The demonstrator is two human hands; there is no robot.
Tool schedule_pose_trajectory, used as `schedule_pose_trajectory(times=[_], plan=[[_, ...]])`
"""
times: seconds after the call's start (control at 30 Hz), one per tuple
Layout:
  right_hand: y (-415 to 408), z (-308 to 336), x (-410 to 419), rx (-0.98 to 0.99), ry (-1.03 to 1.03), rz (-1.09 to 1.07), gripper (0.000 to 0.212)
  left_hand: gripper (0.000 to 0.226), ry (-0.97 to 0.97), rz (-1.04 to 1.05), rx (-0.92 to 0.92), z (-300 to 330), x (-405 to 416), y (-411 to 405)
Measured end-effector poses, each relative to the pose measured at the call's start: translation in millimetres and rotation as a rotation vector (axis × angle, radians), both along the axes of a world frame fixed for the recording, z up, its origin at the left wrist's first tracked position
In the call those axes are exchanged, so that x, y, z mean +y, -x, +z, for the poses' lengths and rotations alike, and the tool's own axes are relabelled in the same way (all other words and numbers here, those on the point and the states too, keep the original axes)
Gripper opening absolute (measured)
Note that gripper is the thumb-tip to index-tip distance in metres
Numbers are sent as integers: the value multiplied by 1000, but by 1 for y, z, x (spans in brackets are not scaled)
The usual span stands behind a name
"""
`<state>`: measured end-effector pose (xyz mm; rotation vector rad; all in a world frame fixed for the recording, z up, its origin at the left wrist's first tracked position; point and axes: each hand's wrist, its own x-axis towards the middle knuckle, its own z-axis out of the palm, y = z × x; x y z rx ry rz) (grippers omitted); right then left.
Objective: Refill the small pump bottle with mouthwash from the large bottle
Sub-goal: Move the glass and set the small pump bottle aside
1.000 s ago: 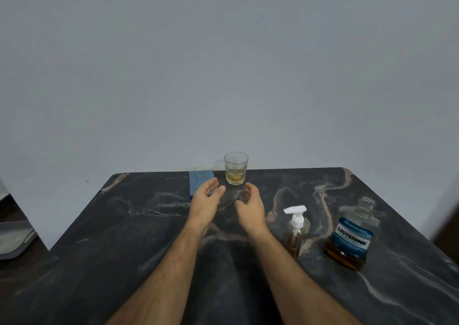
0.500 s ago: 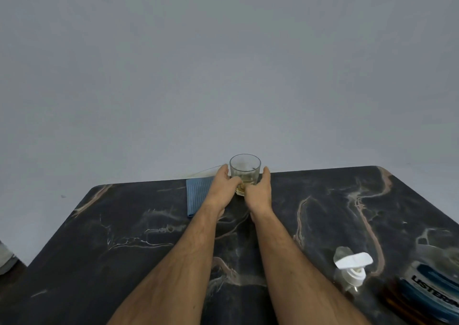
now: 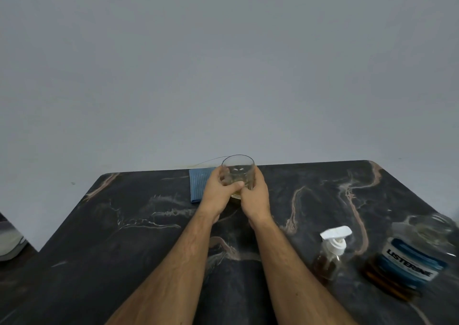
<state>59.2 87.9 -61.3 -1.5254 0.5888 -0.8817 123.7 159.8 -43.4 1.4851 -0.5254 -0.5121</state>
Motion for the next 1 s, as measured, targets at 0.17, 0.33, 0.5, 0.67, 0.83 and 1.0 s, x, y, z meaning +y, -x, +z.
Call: schedule_pose_trajectory(times=[0.17, 0.33, 0.5, 0.67, 0.83, 1.0], plan=[[47, 19, 32, -25, 21, 92, 51, 51, 35, 16, -76, 8, 34, 34], [93, 22, 53, 1, 23, 223, 55, 69, 36, 34, -100, 12, 66, 68], [133, 22, 72, 48, 15, 295, 50, 66, 93, -23, -30, 9, 92, 100], [171, 20, 85, 122, 66, 292, 48, 79, 98, -26, -18, -5, 101, 131], [220, 20, 95, 68, 249, -67, 28, 85, 67, 2, -11, -23, 101, 151], [258, 32, 79, -69, 314, -367, 19, 88, 6, 1, -30, -31, 101, 156]])
